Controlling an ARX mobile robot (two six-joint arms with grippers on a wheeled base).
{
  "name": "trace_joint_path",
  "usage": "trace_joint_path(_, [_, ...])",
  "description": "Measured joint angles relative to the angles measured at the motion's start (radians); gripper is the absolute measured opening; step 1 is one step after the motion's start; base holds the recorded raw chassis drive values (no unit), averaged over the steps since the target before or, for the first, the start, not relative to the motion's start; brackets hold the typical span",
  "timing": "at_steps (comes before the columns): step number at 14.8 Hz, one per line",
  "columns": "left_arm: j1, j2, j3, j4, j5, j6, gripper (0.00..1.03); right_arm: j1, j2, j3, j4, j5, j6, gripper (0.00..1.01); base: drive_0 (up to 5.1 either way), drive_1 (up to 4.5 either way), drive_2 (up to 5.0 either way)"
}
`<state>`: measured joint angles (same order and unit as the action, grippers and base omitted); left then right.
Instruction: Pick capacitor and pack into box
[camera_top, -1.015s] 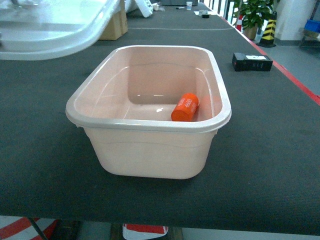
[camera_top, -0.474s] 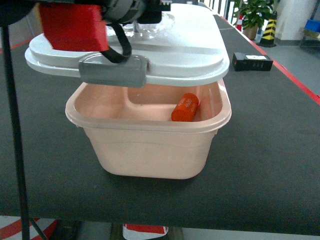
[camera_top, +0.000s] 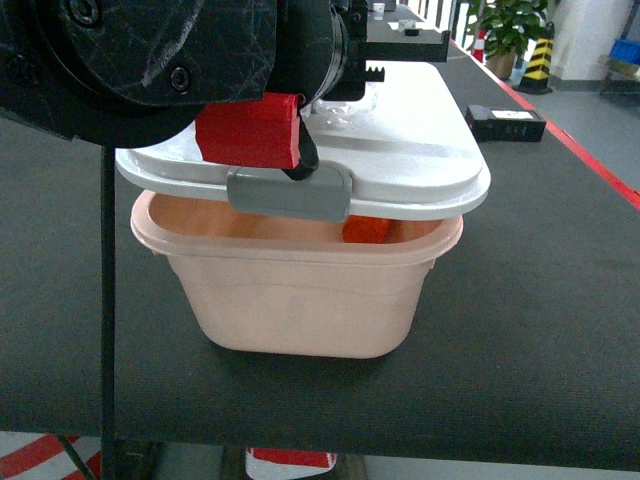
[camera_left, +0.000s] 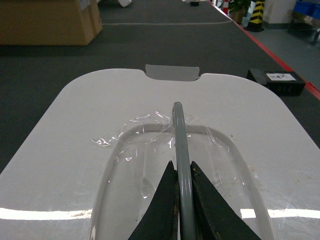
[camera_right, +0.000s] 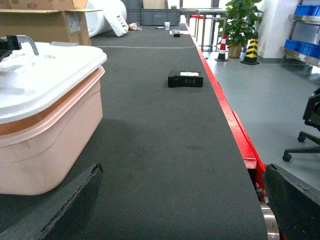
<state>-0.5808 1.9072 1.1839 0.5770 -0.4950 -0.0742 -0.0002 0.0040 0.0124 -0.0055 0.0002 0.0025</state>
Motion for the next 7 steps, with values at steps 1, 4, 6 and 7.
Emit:
trace_joint_path(1, [0.0,0.004,0.0,-0.001,0.0,0.001,0.02,0.0,0.0,0.0,0.0,0.0,0.0,0.98,0.0,0.0,0.0])
trace_joint_path(4, [0.012,0.011,-0.001,-0.017,0.002,-0.006,0.02,0.0,0.0,0.0,0.0,0.0,0.0,0.98,0.0,0.0,0.0])
trace_joint_path(6, [0.028,0.024,-0.012,-0.016,0.021,-0.024,0.02,0.0,0.0,0.0,0.0,0.0,0.0,0.98,0.0,0.0,0.0])
trace_joint_path(7, [0.031,0.03,-0.012,-0.016,0.026,-0.029,0.05,0.0,0.0,0.0,0.0,0.0,0.0,0.98,0.0,0.0,0.0])
